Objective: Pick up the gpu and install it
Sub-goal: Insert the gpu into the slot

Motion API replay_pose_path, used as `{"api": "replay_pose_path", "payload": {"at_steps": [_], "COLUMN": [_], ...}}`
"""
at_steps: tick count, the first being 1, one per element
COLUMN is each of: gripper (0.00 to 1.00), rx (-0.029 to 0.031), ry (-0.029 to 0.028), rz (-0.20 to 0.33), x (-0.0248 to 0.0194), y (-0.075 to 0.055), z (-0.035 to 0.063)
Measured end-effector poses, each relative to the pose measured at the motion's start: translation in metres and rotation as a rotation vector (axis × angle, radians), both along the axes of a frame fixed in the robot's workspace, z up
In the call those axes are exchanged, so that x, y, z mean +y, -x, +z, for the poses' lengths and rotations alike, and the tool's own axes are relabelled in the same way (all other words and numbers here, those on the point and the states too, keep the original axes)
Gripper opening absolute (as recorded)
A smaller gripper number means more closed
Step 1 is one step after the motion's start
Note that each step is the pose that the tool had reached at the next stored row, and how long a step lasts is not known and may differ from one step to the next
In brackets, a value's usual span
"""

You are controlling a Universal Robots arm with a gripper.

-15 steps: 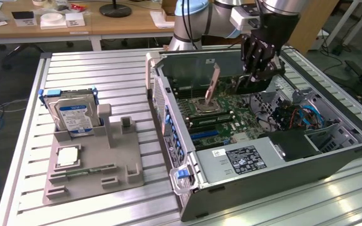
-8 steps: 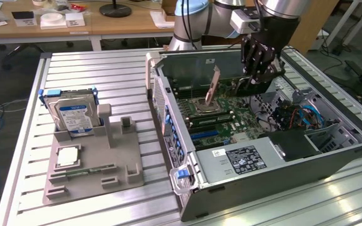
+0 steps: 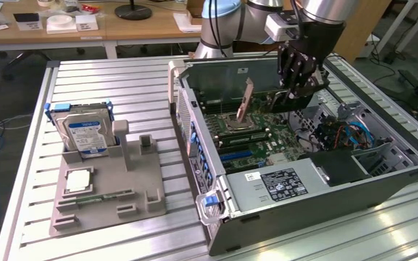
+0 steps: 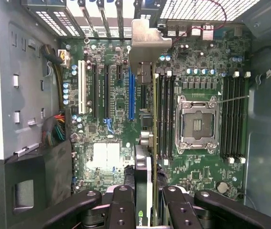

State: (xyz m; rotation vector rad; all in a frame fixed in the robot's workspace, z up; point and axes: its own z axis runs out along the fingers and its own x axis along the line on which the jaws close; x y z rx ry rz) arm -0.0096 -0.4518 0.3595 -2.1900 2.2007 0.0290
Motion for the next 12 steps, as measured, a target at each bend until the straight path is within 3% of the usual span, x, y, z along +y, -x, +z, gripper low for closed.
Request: {"api": "replay_pose_path", "payload": {"at_steps": [7, 12], "gripper": [0.27, 0.27], "rx": [0.0001, 0.0000], "ry": [0.0001, 0.0002], "rz": [0.000, 0.000], "x": [0.0000, 0.0000], "y": [0.000, 0.003], "z": [-0.0115, -0.0120]}}
